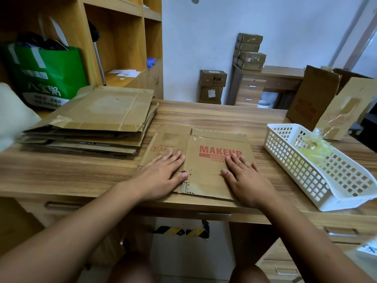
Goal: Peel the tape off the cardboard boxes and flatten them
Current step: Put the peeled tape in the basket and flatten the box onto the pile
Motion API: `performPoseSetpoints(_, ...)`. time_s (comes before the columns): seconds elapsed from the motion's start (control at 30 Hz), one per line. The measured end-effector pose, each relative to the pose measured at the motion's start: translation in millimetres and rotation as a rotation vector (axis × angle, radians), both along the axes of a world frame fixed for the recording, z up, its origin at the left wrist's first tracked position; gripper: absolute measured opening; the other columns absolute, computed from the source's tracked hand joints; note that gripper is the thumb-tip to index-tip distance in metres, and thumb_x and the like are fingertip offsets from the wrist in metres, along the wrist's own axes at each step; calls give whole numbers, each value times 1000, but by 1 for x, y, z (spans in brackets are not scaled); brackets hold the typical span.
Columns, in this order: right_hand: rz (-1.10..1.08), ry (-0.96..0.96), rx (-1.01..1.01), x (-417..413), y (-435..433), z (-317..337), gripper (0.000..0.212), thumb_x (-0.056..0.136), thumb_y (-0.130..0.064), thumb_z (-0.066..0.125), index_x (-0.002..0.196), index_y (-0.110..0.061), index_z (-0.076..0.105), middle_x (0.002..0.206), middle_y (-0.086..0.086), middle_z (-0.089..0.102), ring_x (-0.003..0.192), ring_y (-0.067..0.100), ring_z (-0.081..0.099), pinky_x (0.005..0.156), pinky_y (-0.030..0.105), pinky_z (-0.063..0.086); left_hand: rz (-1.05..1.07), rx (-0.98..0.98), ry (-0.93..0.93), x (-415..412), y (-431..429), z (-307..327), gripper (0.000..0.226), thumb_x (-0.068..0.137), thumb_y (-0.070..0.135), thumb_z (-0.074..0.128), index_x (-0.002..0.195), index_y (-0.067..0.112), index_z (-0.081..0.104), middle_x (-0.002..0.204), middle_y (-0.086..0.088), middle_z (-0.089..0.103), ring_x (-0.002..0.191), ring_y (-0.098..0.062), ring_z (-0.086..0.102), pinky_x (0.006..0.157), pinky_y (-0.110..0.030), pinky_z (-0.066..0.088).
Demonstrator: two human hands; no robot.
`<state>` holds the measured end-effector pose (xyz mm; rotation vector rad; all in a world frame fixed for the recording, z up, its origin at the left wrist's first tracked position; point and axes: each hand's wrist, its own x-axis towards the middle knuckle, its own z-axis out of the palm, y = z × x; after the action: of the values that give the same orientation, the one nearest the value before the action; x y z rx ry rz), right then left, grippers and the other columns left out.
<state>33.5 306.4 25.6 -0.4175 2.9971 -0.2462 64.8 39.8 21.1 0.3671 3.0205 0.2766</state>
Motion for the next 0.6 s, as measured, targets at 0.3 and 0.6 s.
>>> performPoseSetpoints(0.3,0,28,42,2,1,-2,64,106,-57,13,162,-28,2,169,-7,-4,155,10,-7,127,41,-4,10,-20,14,1,2,0,68,98,67,15,157,37,-3,164,16,-6,151,-2,-5,125,-32,0)
performPoseSetpoints(0.6,-208,38,-82,6,13,0,84,89,-81,30,160,-38,16,170,6,3,156,31,4,127,48,12,122,15,104,4,-10,7,52,102,61,25,152,52,18,163,20,5,152,-8,-3,124,-44,-2)
